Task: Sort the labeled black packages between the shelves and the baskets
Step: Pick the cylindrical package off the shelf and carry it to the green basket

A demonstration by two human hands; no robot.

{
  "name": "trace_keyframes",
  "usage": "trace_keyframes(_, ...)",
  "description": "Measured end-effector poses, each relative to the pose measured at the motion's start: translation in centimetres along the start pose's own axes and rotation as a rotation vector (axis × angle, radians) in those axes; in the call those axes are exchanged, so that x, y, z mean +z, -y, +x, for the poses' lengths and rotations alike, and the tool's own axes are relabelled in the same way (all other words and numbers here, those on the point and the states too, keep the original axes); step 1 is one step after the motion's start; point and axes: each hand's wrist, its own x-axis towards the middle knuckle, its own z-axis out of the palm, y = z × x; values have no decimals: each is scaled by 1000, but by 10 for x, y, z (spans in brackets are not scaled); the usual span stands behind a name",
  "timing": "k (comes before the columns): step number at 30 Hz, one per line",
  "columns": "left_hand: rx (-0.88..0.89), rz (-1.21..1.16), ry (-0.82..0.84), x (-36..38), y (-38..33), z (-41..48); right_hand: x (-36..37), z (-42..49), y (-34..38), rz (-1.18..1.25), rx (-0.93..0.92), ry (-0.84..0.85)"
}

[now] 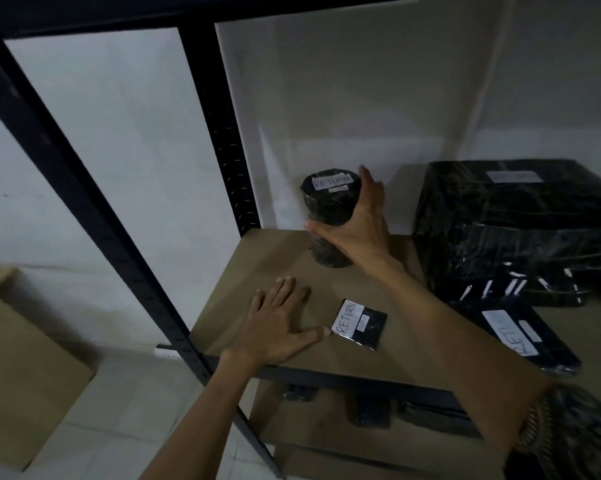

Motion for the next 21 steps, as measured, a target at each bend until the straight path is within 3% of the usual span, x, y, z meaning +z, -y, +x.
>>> trace_keyframes(21, 13, -28, -70, 2, 1, 0, 3, -42, -25, 21, -302, -193)
